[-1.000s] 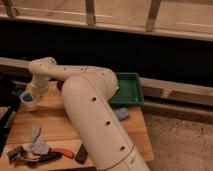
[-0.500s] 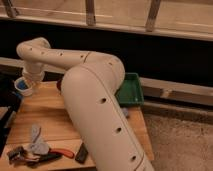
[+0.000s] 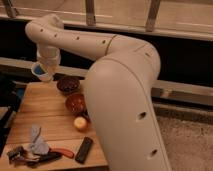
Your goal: Stack cups into tray
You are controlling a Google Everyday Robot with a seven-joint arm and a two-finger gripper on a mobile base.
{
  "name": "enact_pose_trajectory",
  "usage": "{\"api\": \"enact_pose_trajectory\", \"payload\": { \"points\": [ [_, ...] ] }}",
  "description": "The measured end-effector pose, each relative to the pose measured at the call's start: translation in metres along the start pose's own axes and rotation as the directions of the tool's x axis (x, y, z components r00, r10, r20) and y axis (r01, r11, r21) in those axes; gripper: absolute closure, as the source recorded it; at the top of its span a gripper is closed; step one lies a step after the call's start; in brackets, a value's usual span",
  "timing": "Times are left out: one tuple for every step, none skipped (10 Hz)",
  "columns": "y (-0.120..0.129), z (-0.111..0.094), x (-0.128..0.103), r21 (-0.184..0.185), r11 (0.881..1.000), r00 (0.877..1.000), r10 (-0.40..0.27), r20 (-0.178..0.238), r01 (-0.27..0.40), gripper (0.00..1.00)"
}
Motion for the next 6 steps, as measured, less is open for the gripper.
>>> {"api": "enact_pose_trajectory", "payload": {
  "points": [
    [-0.0003, -0.0010, 0.0019, 0.000, 1.000, 1.000, 0.002, -0.001, -0.002, 1.00],
    [0.0028, -0.0011, 0.0033, -0.004, 1.000, 1.000, 0.000, -0.003, 0.000, 1.00],
    [0.0023, -0.0012, 0.0034, -0.004, 1.000, 1.000, 0.002, -0.005, -0.002, 1.00],
    [-0.0009, -0.0017, 0.0010, 0.000, 1.000, 1.000, 0.004, 0.001, -0.004, 1.00],
    [-0.0007, -0.0003, 0.0016, 0.004, 1.000, 1.000, 0.007, 0.000, -0.007, 1.00],
    [-0.0038, 0.0017, 0.0011, 0.020, 0.999, 0.999, 0.036, 0.004, -0.036, 1.00]
  ]
}}
